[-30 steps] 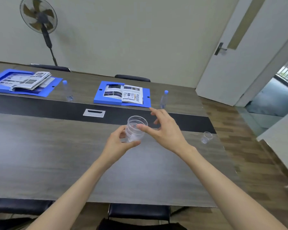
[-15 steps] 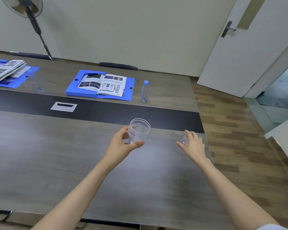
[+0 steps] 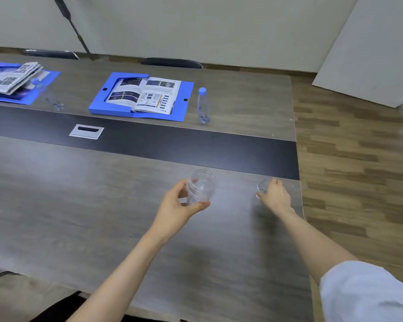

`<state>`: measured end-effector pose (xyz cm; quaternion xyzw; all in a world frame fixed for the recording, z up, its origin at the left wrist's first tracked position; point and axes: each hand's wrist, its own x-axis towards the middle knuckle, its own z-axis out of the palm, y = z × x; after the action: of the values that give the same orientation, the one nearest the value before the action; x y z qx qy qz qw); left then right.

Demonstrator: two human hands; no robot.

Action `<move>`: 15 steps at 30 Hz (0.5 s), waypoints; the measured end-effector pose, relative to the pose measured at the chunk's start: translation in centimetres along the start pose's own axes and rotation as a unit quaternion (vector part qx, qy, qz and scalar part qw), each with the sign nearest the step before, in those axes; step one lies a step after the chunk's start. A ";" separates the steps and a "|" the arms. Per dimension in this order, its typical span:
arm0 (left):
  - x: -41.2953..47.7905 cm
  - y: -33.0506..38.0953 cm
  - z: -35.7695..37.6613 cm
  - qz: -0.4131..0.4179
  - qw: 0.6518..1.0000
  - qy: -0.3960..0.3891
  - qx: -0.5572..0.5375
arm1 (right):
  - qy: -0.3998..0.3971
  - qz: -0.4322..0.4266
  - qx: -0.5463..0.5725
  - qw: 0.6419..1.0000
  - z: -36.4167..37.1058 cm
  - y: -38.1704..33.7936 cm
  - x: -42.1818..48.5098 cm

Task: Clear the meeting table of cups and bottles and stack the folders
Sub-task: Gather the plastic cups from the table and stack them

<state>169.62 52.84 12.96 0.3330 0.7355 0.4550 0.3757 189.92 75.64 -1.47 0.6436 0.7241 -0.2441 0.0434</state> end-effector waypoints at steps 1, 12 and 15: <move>0.1 -0.1 0.0 -0.003 1.000 0.001 0.001 | 0.007 0.000 0.015 1.000 0.1 -0.4 -0.2; 0.3 0.3 -3.3 -0.010 0.999 0.041 0.022 | 0.025 -0.258 0.321 0.911 -12.6 -15.0 -12.3; 0.1 1.0 -4.8 0.011 0.999 0.045 0.013 | 0.002 -0.307 0.311 0.900 -14.5 -18.0 -16.5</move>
<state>165.66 51.27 15.31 0.3253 0.7537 0.4644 0.3324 179.22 65.62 22.84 0.3709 0.7732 -0.4564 -0.2373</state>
